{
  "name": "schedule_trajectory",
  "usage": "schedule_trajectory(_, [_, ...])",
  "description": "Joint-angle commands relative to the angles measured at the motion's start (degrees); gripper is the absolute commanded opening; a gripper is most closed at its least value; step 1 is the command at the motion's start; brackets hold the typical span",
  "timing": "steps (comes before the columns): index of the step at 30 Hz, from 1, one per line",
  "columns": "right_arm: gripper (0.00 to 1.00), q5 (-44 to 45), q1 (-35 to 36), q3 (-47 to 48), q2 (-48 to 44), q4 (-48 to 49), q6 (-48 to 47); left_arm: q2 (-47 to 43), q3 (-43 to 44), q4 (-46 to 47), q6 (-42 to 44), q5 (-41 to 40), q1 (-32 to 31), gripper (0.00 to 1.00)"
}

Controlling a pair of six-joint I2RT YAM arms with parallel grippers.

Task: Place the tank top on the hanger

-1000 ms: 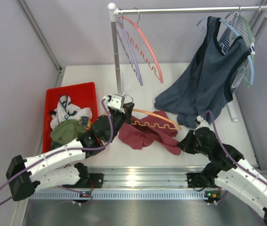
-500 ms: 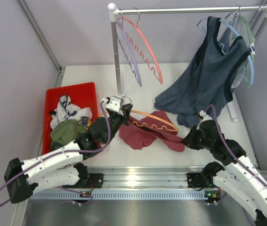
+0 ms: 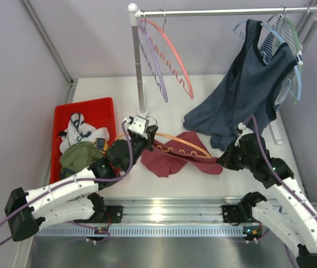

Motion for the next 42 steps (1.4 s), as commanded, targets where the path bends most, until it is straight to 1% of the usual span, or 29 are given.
schedule_trajectory(1, [0.0,-1.01,-1.6,3.58,1.33,0.38,-2.56,-0.67,0.14,2.92,2.1,-0.28,0.11,0.0])
schedule_trajectory(4, [0.0,-1.27,-2.13,4.46,2.38,0.73,-2.91,-0.41,0.06,2.74,2.1,0.42,0.11,0.0])
schedule_trajectory(7, [0.0,-1.71,-2.66,4.29,3.35,1.52,-3.96,-1.63,-0.65,3.88,1.48,-0.81,0.11,0.0])
schedule_trajectory(13, [0.0,-4.0,-3.27,-0.28,3.01,3.72,-3.35,-3.13,0.05,4.41,0.87,-5.19,0.11,0.0])
schedule_trajectory(20, [0.0,-5.14,-3.45,-2.83,1.95,4.25,-3.0,-3.48,1.29,4.06,0.25,-6.35,0.11,0.0])
schedule_trajectory(37, [0.0,-7.16,-3.62,-6.79,2.83,7.32,-2.3,-6.38,1.9,4.06,-0.71,-4.85,0.11,0.0])
schedule_trajectory(42, [0.0,-7.16,-3.98,-6.61,3.53,8.2,-1.94,-6.47,1.46,3.89,-0.98,-3.62,0.11,0.0])
